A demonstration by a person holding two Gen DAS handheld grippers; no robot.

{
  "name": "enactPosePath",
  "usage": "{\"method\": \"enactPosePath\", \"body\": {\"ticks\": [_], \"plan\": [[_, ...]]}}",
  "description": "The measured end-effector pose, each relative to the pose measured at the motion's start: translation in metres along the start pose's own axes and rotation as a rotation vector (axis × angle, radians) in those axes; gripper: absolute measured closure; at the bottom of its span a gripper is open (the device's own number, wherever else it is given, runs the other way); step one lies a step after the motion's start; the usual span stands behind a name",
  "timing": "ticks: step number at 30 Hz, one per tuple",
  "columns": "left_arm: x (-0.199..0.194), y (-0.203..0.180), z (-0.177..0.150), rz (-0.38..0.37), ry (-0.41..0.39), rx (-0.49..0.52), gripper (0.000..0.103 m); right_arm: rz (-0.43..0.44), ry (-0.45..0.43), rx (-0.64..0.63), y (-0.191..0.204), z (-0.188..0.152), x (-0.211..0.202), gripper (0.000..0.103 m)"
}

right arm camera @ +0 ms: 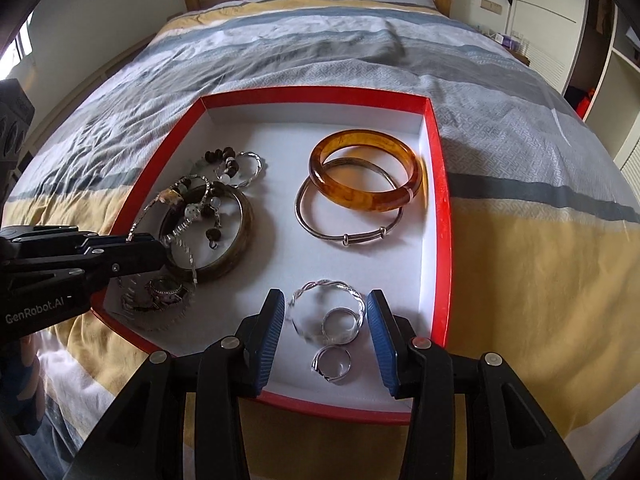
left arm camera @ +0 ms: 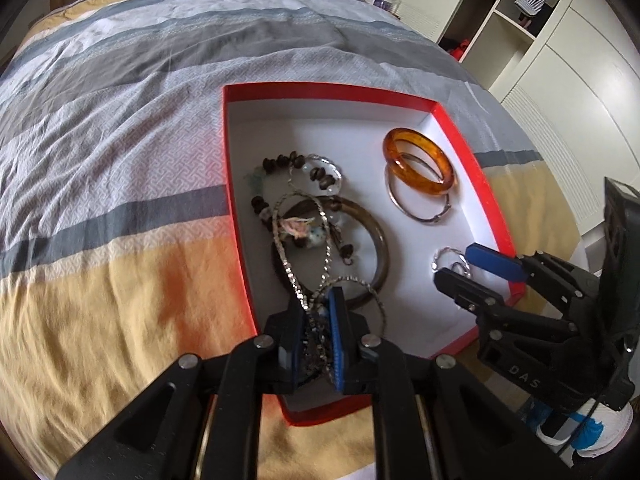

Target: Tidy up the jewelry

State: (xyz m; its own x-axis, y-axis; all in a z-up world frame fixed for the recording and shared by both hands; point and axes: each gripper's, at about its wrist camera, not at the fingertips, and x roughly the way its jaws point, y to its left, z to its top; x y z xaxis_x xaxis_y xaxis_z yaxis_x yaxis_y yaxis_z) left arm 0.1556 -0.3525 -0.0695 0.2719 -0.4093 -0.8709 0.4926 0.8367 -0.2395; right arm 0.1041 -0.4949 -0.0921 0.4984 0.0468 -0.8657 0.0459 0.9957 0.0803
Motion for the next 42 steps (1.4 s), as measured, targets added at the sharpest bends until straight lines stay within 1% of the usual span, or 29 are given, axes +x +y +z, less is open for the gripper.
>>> {"method": "enactPosePath", "body": {"ticks": [5, 7, 9, 12, 14, 15, 18, 21, 22, 26, 28, 32, 37, 38, 42], "plan": [[-0.011, -0.007, -0.001, -0.015, -0.005, 0.018, 0.074, -0.001, 0.003, 0.018, 0.001, -0.001, -0.007, 0.051], [-0.019, -0.010, -0.002, -0.011, -0.018, 0.026, 0.071, -0.007, -0.009, 0.032, 0.000, -0.003, -0.016, 0.050], [-0.033, -0.012, -0.005, -0.006, -0.036, 0.035, 0.071, -0.013, -0.026, 0.049, -0.001, -0.005, -0.027, 0.050], [-0.057, -0.013, -0.010, 0.018, -0.079, 0.050, 0.069, -0.024, -0.062, 0.066, 0.000, -0.005, -0.051, 0.046], [-0.079, -0.012, -0.016, 0.049, -0.120, 0.058, 0.062, -0.036, -0.090, 0.073, 0.004, -0.003, -0.069, 0.044], [-0.087, -0.011, -0.019, 0.061, -0.137, 0.061, 0.061, -0.036, -0.103, 0.077, 0.007, -0.002, -0.078, 0.041], [-0.116, -0.003, -0.031, 0.111, -0.187, 0.054, 0.057, -0.032, -0.145, 0.083, 0.021, -0.002, -0.104, 0.028], [-0.142, 0.009, -0.047, 0.160, -0.232, 0.038, 0.052, -0.018, -0.174, 0.074, 0.043, -0.003, -0.122, 0.022], [-0.149, 0.013, -0.053, 0.175, -0.244, 0.035, 0.050, -0.010, -0.179, 0.067, 0.053, -0.005, -0.127, 0.019], [-0.179, 0.039, -0.081, 0.244, -0.289, 0.005, 0.045, 0.005, -0.195, 0.033, 0.095, -0.011, -0.141, 0.011], [-0.194, 0.057, -0.095, 0.280, -0.307, -0.029, 0.043, 0.015, -0.202, 0.015, 0.118, -0.015, -0.146, 0.004], [-0.219, 0.084, -0.117, 0.334, -0.343, -0.063, 0.042, 0.029, -0.220, -0.016, 0.159, -0.020, -0.155, 0.001], [-0.246, 0.110, -0.145, 0.393, -0.381, -0.097, 0.042, 0.034, -0.242, -0.048, 0.202, -0.026, -0.164, 0.001], [-0.252, 0.117, -0.152, 0.417, -0.391, -0.107, 0.042, 0.035, -0.245, -0.051, 0.209, -0.027, -0.165, 0.001], [-0.264, 0.136, -0.172, 0.436, -0.406, -0.139, 0.042, 0.035, -0.259, -0.056, 0.231, -0.034, -0.166, 0.001]]}}
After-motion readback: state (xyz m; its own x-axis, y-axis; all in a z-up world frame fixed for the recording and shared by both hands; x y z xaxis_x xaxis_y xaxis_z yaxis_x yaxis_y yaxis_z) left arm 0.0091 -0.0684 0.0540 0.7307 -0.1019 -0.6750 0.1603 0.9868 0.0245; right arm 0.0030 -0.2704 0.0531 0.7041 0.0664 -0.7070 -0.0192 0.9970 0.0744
